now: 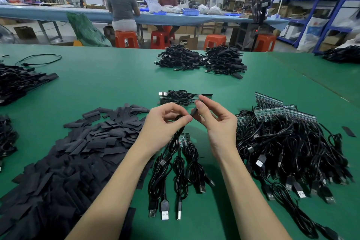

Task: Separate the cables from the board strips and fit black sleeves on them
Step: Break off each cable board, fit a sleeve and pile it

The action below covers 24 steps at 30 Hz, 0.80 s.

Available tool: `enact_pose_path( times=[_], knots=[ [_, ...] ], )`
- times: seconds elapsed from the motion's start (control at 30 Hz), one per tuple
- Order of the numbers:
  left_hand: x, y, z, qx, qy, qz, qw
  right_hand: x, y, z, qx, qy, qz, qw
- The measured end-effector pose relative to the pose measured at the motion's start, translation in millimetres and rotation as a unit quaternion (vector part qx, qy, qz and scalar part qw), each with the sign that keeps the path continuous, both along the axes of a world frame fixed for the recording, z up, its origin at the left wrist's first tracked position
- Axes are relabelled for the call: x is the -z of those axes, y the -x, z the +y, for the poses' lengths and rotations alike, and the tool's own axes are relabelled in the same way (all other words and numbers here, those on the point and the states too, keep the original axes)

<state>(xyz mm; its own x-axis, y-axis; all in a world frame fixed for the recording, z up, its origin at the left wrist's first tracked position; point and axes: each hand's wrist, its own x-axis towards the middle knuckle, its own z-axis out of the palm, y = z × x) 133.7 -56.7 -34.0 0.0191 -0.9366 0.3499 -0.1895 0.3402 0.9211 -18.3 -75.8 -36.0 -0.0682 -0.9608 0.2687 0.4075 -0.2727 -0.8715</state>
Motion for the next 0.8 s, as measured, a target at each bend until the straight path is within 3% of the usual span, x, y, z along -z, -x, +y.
enact_pose_path(
  times=[0.33,0.63,0.7,0.8],
  knots=[
    [-0.6,-0.6,0.6,0.018,-0.012,0.007,1.0,2.5,2.0,0.2,-0.015,0.024,0.034,0.999],
    [-1.8,-0.3,-1.1,-0.008,0.003,-0.015,1.0,0.0,-1.1,0.6,-0.011,-0.006,-0.012,1.0],
    [-2.5,-0.2,-1.0,0.006,-0.026,-0.017,1.0,-0.3,-0.8,0.1,0.002,-0.022,-0.038,0.999],
    [-1.0,-2.2,0.9,0.019,-0.086,-0.092,0.992,-2.5,3.6,-3.9,0.039,-0.055,-0.088,0.994]
  ],
)
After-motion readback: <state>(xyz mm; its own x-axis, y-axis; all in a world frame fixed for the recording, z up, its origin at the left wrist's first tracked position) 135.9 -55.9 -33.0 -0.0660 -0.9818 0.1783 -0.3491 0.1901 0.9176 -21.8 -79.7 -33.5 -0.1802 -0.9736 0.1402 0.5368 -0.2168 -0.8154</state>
